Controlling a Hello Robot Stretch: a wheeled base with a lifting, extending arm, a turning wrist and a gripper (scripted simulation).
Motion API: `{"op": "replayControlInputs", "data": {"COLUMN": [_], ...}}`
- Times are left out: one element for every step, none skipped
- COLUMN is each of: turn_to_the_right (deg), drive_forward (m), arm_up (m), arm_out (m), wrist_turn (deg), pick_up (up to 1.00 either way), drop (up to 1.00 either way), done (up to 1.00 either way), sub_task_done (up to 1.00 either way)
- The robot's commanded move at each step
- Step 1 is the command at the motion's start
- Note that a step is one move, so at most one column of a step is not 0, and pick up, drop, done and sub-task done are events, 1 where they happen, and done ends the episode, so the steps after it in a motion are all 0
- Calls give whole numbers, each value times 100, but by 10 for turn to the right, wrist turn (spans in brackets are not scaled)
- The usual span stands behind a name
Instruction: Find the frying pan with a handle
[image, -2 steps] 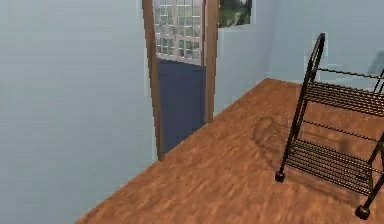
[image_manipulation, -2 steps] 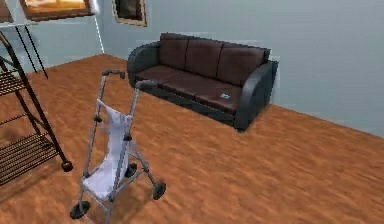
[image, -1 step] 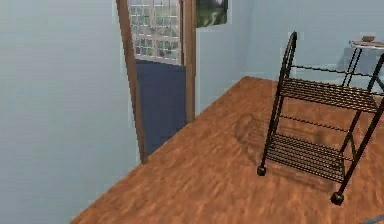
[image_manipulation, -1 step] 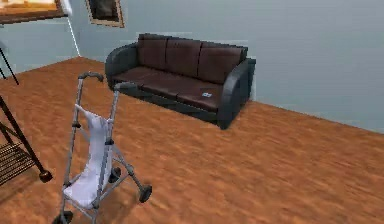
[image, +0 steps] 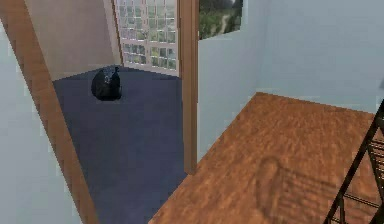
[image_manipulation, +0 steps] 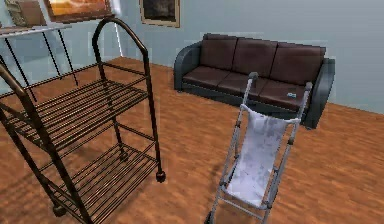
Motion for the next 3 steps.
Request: {"op": "replayControlInputs", "data": {"turn_to_the_right": [30, 0, -30], "drive_forward": [0, 55, 0], "arm_up": [0, 0, 0], "arm_out": [0, 0, 0], "wrist_turn": [0, 0, 0], "pick_up": [0, 0, 0], "drop": [0, 0, 0], "done": [0, 0, 0], "sub_task_done": [0, 0, 0]}}
